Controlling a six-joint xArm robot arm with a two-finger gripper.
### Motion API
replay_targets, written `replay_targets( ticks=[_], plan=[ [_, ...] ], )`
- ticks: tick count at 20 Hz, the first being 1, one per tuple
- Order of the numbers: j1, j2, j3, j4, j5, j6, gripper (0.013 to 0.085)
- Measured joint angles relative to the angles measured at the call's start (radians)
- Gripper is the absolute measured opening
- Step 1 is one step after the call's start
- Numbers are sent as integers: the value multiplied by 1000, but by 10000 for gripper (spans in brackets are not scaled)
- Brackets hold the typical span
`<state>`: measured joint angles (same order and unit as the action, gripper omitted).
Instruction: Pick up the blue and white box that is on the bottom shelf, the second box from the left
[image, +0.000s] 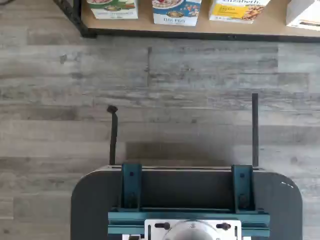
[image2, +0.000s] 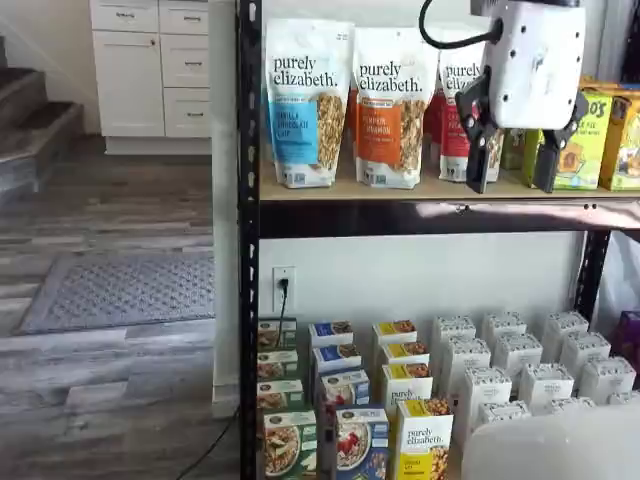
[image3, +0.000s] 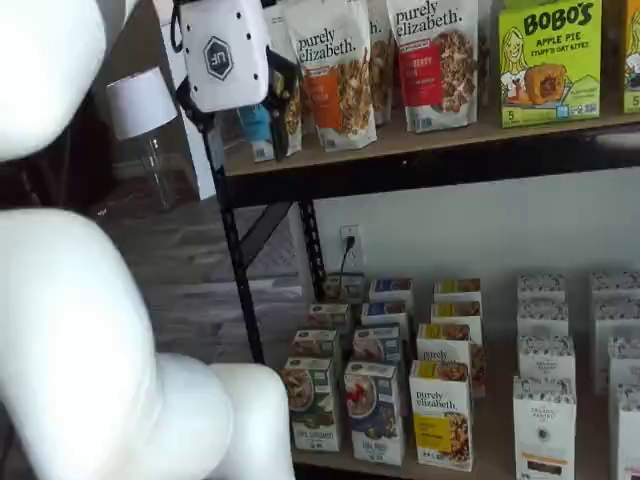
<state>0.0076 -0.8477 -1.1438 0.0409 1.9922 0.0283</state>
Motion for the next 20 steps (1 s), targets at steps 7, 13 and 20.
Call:
replay_targets(
  ticks=[7, 13, 20],
  plan=[
    [13, -24, 19, -16, -38, 7, 850],
    [24, -34, 39, -27, -59, 14, 850],
    [53, -52, 119, -37, -124, 39, 850]
  ],
)
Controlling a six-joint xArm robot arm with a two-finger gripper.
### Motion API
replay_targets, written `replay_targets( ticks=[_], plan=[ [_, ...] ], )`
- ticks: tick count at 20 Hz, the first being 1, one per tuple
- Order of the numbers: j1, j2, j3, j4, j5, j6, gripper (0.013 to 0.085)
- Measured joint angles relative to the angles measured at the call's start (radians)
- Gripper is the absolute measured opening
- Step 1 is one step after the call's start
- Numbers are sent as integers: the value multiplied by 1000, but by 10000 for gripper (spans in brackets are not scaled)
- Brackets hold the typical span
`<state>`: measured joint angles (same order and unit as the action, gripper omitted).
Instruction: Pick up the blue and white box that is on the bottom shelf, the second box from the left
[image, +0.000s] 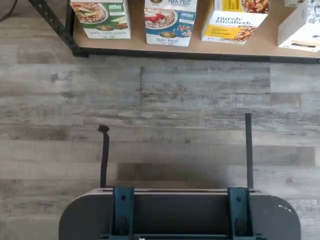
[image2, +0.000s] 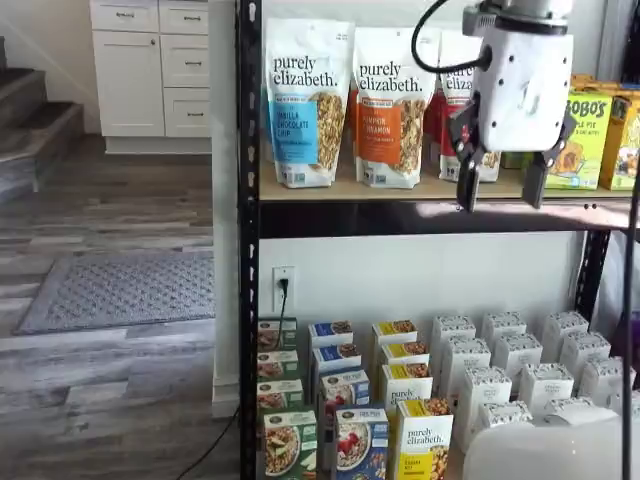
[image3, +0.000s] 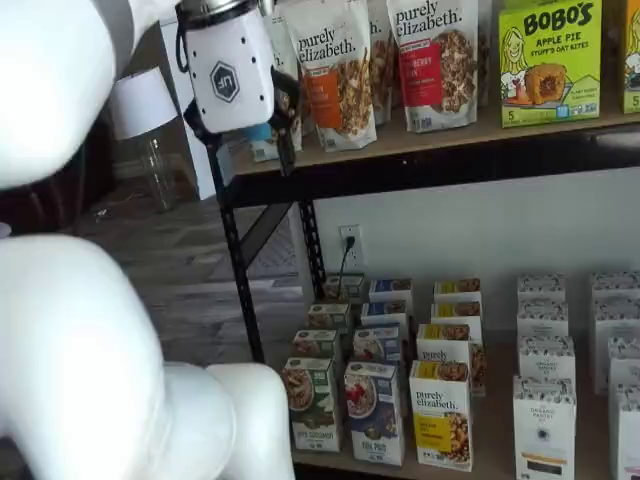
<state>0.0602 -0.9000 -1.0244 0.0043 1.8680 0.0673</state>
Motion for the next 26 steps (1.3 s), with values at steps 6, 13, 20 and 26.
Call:
replay_targets(
  ticks=[6, 13, 20, 26],
  plan=[
    [2, -13, 95, 28, -73, 10, 850],
    [28, -17, 230, 16, -194, 32, 850],
    [26, 4, 365, 11, -363, 29, 850],
    [20, 58, 444, 14, -493, 21, 850]
  ],
)
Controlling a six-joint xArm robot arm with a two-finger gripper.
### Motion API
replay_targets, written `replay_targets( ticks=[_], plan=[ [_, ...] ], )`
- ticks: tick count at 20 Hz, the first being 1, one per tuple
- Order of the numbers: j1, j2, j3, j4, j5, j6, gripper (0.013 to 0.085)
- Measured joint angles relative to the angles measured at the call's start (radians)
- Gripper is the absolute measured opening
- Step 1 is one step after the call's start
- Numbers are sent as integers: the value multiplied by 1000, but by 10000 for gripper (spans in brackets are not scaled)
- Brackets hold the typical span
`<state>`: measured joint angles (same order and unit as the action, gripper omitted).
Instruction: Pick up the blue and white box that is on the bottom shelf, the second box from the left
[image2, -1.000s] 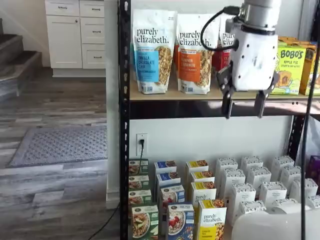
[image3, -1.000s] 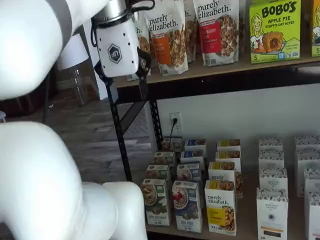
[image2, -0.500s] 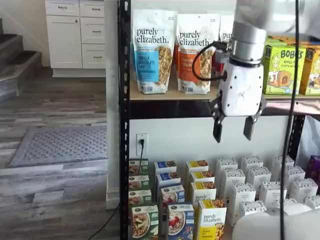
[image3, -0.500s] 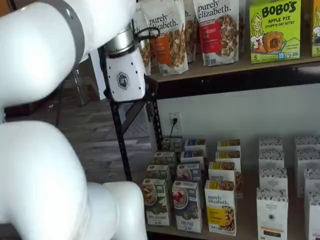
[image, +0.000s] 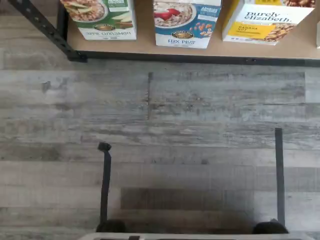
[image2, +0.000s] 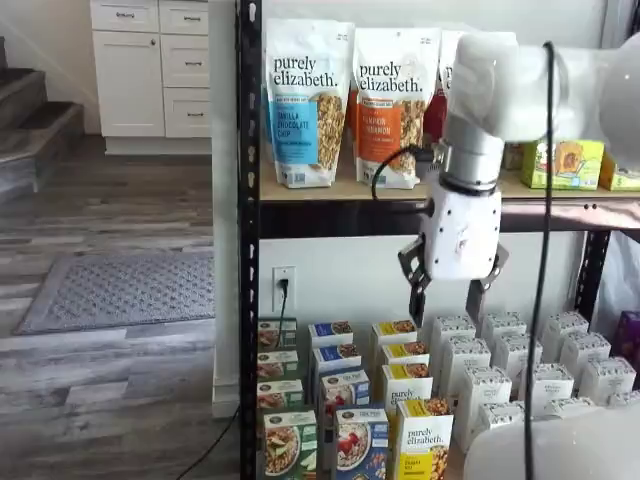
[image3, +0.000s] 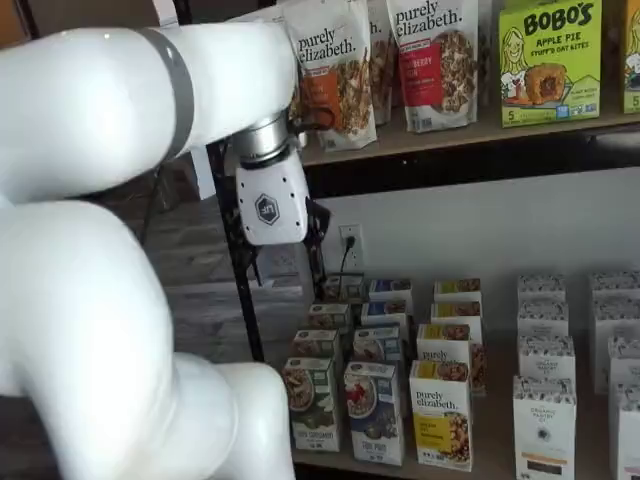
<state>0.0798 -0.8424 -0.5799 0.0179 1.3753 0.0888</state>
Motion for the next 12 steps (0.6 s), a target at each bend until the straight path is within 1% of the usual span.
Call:
replay_targets(
  ticks=[5, 9, 12],
  plan=[
    [-5, 69, 50, 3, -111, -7, 850],
    [-11, 142, 100, 23, -252, -25, 850],
    [-10, 203, 120, 30, -333, -30, 850]
  ],
)
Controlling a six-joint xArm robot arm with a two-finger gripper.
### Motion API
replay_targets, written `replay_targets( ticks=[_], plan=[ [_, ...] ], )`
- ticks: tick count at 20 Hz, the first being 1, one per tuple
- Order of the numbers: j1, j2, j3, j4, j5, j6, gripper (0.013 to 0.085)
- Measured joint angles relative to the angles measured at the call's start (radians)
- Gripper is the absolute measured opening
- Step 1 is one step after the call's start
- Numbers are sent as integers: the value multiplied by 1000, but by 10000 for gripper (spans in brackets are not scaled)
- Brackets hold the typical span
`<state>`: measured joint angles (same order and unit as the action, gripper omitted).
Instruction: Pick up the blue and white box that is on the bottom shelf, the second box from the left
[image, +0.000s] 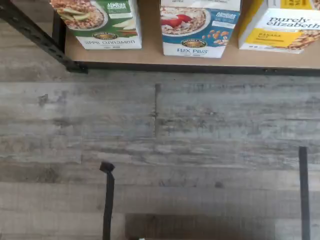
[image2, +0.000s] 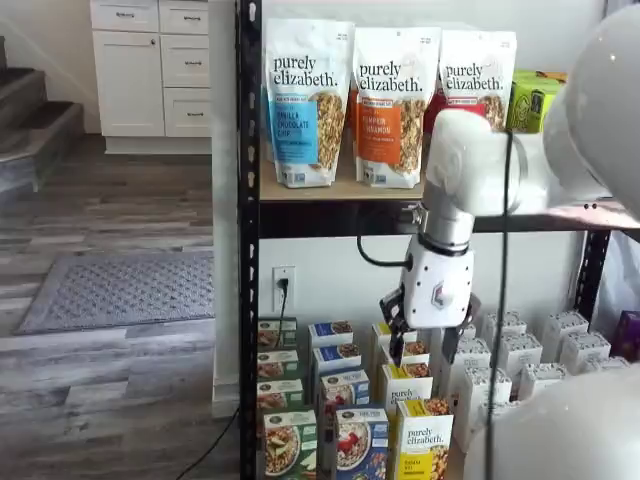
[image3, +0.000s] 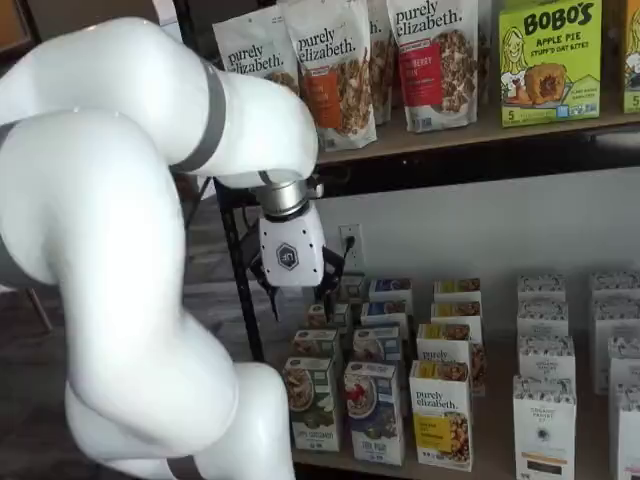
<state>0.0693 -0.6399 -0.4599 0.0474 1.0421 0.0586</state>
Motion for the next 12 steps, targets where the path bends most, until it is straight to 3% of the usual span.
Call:
replay_targets(
  ticks=[12],
  plan=[
    [39, 238, 49, 15, -297, 15, 850]
  ],
)
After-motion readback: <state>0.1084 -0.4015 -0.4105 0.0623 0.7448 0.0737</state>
